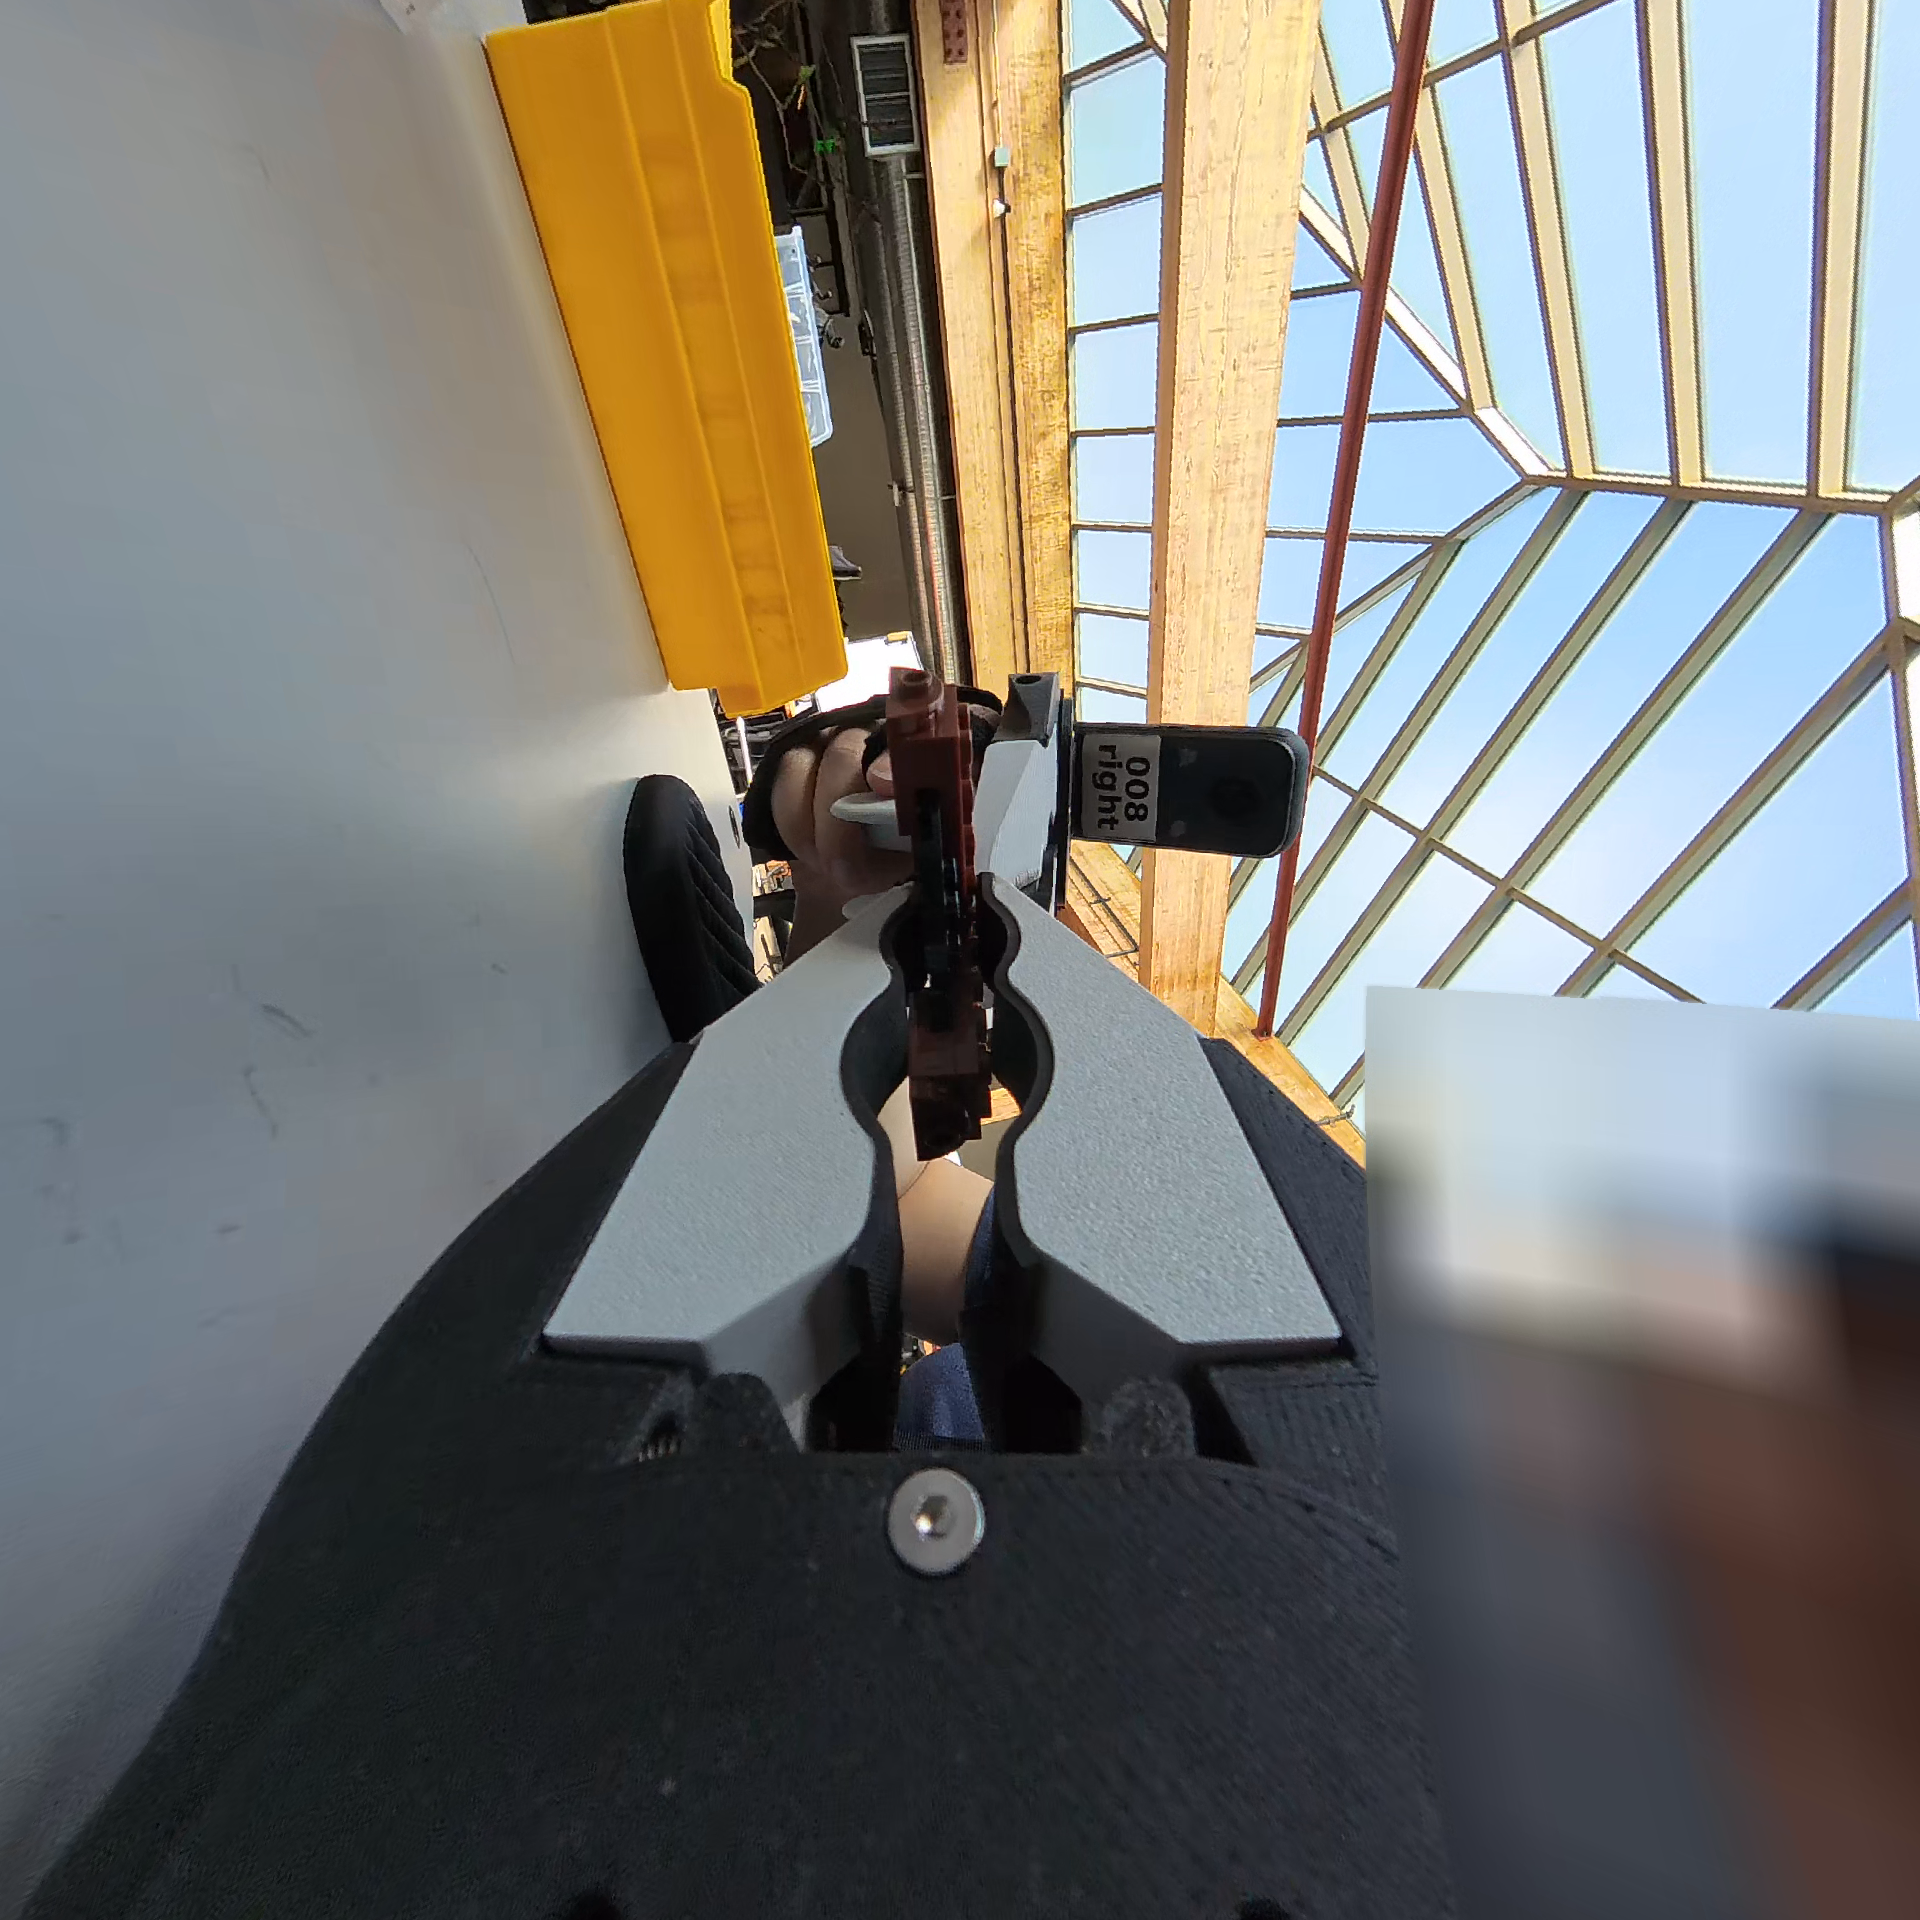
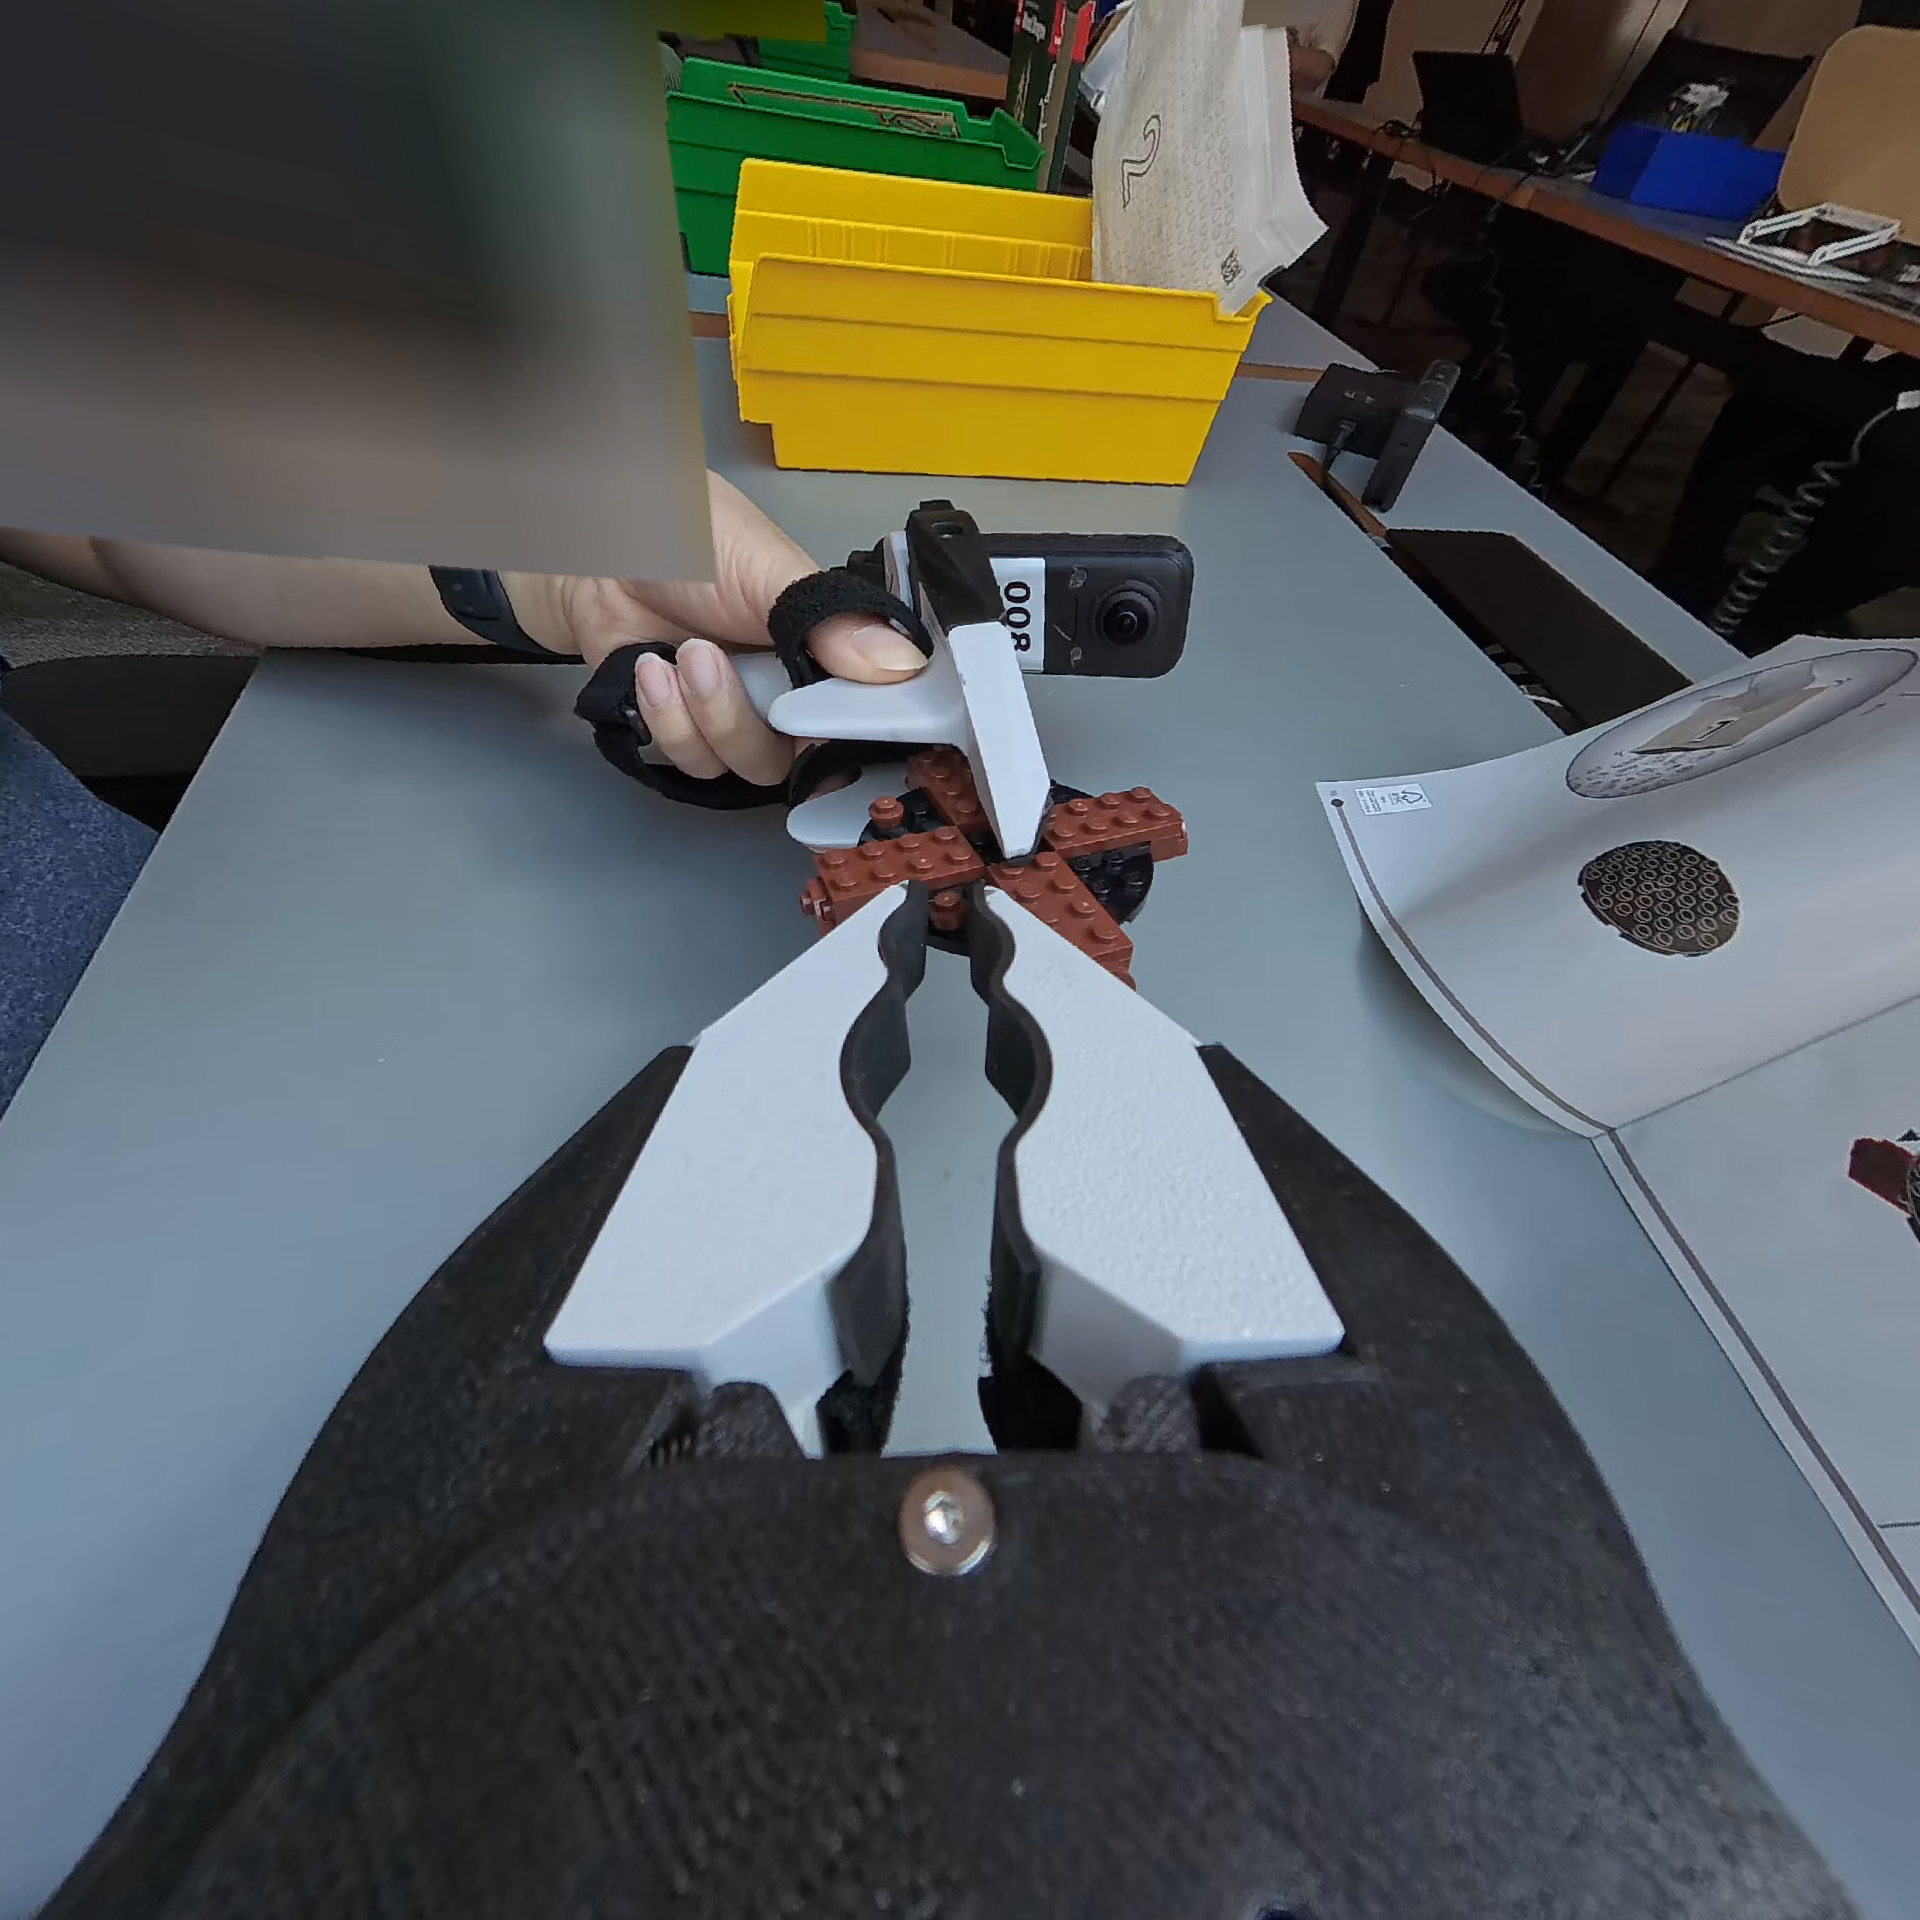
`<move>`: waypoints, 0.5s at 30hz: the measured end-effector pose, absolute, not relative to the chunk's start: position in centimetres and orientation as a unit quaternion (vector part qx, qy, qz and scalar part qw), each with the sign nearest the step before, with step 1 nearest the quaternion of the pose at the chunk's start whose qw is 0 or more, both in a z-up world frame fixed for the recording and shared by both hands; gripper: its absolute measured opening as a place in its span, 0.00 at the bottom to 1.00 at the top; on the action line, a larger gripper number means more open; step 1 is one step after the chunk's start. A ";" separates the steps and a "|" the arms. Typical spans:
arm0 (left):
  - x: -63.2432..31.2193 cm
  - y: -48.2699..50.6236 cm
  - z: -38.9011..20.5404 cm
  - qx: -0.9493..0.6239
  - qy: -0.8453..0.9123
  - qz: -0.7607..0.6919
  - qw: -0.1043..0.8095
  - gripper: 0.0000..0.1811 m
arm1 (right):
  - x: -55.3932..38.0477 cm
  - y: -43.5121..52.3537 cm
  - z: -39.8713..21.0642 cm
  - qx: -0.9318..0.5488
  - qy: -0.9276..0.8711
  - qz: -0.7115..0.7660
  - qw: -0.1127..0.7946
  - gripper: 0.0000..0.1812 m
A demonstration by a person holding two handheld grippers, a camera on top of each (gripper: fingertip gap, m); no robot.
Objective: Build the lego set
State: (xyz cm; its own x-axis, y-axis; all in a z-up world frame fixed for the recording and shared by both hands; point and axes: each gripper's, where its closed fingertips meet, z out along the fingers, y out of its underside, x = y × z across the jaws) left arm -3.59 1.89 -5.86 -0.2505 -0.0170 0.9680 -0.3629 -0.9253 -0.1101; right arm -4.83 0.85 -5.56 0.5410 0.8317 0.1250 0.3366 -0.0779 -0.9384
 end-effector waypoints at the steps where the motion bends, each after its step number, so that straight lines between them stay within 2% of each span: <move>1: -3.6 1.9 -5.8 0.602 -0.157 0.775 0.112 0.03 | -4.8 0.9 -5.5 -0.697 -0.418 0.230 0.536 0.03; 15: -3.6 1.4 -5.0 0.586 -0.153 0.787 0.118 0.03 | -4.7 0.3 -4.9 -0.681 -0.410 0.269 0.544 0.03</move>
